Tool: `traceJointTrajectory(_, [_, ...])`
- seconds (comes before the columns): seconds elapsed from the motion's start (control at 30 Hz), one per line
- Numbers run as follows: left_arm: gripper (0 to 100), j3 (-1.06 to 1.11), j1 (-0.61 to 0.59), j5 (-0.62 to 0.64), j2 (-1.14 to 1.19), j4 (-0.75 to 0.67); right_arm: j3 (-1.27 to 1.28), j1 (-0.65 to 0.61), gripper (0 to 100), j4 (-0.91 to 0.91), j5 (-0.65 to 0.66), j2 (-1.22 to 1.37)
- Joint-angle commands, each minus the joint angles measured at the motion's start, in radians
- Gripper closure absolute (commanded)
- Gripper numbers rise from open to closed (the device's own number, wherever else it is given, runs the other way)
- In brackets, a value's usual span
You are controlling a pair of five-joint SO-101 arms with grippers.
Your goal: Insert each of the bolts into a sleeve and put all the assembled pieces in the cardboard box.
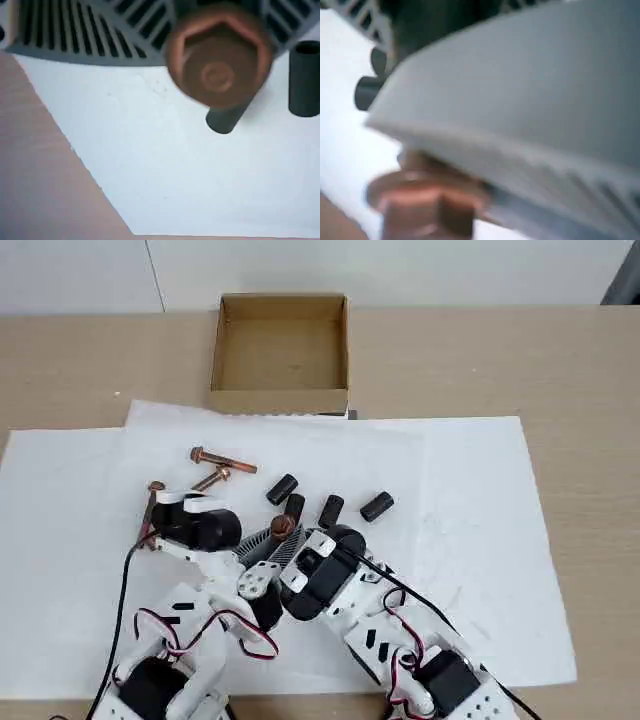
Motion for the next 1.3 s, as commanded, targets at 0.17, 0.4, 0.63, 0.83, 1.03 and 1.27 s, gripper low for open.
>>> traceJointTrajectory(0.17, [80,0.004,0.003,-0.095,0.002,0.035,-0.025,0.013,99.6,-0.05,-0.005,-0.018])
traceJointTrajectory(0.4, [80,-0.028,-0.095,-0.152,0.003,0.035,-0.023,0.015,99.6,-0.05,-0.005,-0.018])
traceJointTrajectory(0.63, [80,-0.156,-0.104,-0.166,0.003,0.071,0.008,0.015,99.6,-0.056,-0.003,-0.018])
traceJointTrajectory(0.83, [82,-0.257,-0.112,-0.169,0.003,0.149,0.008,0.019,99.6,-0.05,-0.005,-0.018])
traceJointTrajectory(1.03, [98,-0.265,-0.239,-0.305,0.003,0.144,0.0,0.067,99.6,-0.015,-0.009,-0.018])
traceJointTrajectory(1.27, [99,-0.176,-0.508,-0.582,0.0,0.146,-0.078,0.232,99.6,0.136,-0.18,-0.007])
